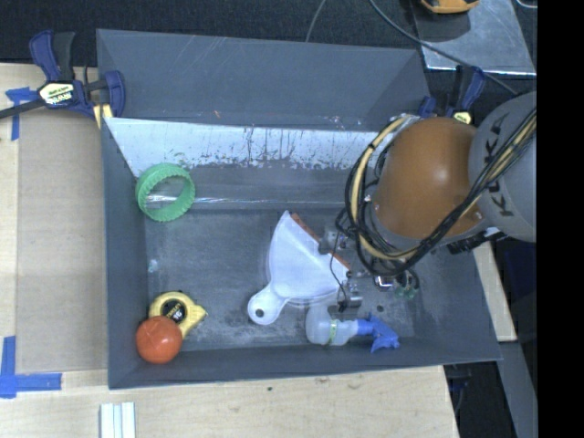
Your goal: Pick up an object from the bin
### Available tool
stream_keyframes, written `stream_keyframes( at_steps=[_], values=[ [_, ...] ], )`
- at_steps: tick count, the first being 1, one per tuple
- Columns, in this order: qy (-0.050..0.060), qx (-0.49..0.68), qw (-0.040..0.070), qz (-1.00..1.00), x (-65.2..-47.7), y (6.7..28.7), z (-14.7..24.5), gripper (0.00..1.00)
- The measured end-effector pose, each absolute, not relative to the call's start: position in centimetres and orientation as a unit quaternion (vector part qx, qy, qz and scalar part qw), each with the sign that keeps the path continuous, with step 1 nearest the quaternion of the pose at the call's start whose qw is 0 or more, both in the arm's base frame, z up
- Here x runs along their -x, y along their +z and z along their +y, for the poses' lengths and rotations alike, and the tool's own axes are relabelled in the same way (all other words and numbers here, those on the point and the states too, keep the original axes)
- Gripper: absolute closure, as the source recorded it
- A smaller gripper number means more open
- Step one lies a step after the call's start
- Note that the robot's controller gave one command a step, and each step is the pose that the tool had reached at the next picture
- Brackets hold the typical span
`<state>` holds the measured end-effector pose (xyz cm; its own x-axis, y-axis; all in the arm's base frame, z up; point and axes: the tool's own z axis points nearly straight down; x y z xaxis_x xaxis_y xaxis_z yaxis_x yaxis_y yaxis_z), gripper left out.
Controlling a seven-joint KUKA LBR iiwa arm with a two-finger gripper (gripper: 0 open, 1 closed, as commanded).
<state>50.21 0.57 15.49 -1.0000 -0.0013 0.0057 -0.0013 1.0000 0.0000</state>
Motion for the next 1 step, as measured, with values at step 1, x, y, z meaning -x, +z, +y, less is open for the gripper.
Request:
stream_keyframes(
  at_steps=[1],
  values=[
    [-0.001,0.007,0.002,-1.0,-51.24,6.72,2.55,0.0]
  ],
)
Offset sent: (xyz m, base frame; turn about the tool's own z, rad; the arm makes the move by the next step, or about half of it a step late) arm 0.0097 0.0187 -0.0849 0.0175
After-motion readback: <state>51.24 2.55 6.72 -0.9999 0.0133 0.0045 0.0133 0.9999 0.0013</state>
